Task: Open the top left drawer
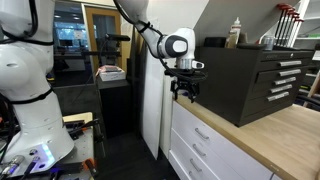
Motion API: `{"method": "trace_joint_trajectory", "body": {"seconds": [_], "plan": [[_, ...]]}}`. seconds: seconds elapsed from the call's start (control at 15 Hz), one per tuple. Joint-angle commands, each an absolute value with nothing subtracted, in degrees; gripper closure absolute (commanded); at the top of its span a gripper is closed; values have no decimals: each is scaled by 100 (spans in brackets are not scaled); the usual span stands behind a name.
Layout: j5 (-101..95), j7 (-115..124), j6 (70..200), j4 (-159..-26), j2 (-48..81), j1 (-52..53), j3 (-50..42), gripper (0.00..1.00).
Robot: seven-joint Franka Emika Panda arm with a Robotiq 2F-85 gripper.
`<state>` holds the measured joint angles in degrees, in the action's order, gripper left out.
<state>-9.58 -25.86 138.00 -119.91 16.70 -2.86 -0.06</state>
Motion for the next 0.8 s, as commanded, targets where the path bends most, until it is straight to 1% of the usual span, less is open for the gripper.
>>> {"method": "trace_joint_trajectory", "body": {"seconds": [0.0,0.33,0.73], "plan": [[-1335,-3123,14213,-11982,1985,-420,-2,0],[-1701,-3575,14999,-11899,2635,-572,0,0],[-1616,-4446,15905,-11759,3292,-970,234,0]]}}
